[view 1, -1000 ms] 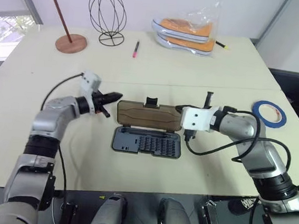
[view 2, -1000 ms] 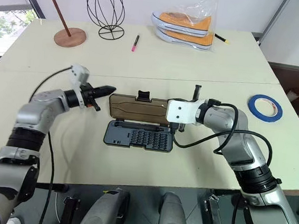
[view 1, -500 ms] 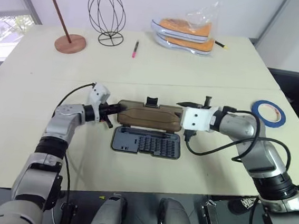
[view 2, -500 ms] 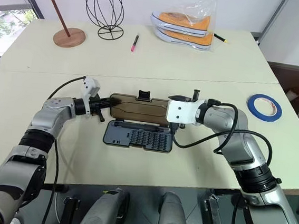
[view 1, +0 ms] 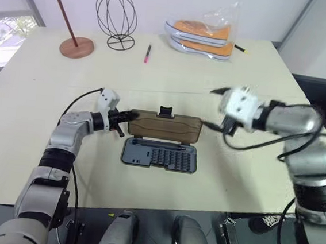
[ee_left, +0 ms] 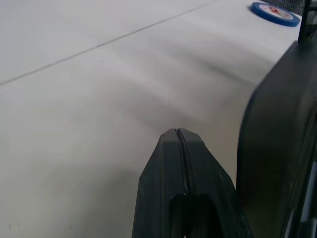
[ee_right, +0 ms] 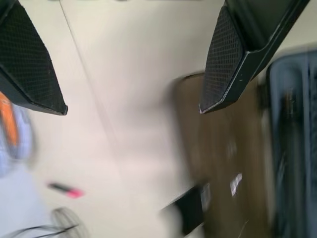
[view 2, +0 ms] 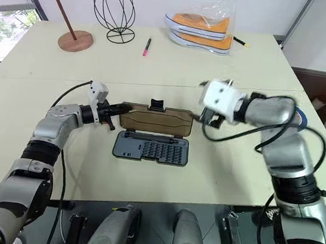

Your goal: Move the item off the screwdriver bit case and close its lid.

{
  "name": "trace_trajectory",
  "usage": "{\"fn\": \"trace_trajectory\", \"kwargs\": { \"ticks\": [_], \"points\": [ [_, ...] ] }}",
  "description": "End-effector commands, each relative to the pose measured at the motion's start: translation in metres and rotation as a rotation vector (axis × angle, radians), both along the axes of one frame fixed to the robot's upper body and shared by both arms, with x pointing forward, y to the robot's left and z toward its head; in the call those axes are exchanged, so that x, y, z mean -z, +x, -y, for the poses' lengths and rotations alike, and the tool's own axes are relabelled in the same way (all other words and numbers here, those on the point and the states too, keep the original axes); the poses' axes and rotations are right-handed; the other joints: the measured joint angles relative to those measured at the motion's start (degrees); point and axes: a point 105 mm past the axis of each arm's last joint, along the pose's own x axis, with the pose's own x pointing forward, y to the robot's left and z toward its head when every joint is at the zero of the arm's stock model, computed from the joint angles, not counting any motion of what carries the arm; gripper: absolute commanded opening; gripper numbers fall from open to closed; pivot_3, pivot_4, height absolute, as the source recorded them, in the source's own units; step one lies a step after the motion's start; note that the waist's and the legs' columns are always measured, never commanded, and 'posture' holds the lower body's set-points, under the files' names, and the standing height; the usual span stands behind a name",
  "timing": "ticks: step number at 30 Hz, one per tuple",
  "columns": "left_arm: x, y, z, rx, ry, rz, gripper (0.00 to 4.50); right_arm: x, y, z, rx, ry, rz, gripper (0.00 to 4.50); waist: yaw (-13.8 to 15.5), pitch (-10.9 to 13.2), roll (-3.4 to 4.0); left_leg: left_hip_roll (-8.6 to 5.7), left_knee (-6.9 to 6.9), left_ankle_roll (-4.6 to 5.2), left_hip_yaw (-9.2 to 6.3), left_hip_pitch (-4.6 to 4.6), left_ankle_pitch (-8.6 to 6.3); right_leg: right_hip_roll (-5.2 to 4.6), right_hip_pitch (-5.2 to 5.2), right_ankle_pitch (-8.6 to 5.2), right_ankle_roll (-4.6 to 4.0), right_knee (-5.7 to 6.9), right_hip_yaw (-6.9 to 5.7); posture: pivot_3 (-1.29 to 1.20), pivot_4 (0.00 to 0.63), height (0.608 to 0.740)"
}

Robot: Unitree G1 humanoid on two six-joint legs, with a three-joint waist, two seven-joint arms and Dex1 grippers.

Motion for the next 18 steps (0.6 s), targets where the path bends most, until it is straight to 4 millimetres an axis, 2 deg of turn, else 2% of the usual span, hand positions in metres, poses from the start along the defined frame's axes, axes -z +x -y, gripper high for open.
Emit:
{"fn": "trace_trajectory", "kwargs": {
  "ticks": [1,5,10,14,18],
  "points": [
    [-0.013,-0.006,-0.001,0.025,-0.012,0.04,0.0,-0.042,-0.016,-0.001,-0.025,0.179,0.007,4.43,0.01,0.0,0.0,0.0,0.0,0.01,0.0,0.0,0.0,0.0,0.0,0.0,0.0,0.0,0.0,0.0,0.15,0.74],
    [-0.012,-0.018,0.001,0.074,-0.003,0.019,0.0,-0.046,-0.017,-0.001,0.006,0.224,0.002,4.43,0.06,0.0,0.0,0.0,0.0,0.03,0.0,0.0,-0.02,-0.02,0.01,0.0,0.0,-0.01,0.0,0.0,0.15,0.74],
    [-0.01,-0.035,-0.003,0.129,0.025,-0.028,0.0,-0.04,-0.015,-0.002,0.033,0.219,0.0,4.43,0.03,0.01,0.01,0.0,0.0,0.03,0.01,-0.01,-0.02,-0.02,0.0,0.0,0.0,0.0,0.01,0.0,0.15,0.74],
    [-0.011,-0.057,-0.014,0.171,0.058,-0.064,0.0,-0.036,-0.016,-0.004,0.034,0.232,-0.01,4.43,-0.24,0.01,0.02,0.02,-0.01,0.04,0.02,-0.01,-0.03,-0.02,-0.04,0.0,0.0,0.01,0.02,0.0,0.15,0.74],
    [-0.017,-0.077,-0.021,0.187,0.068,-0.092,0.0,-0.023,-0.016,-0.005,0.042,0.238,-0.044,4.43,-0.05,0.01,0.02,0.04,-0.01,0.04,0.02,-0.02,-0.02,-0.04,-0.03,0.0,-0.01,0.01,0.03,0.0,0.15,0.74]
  ]
}}
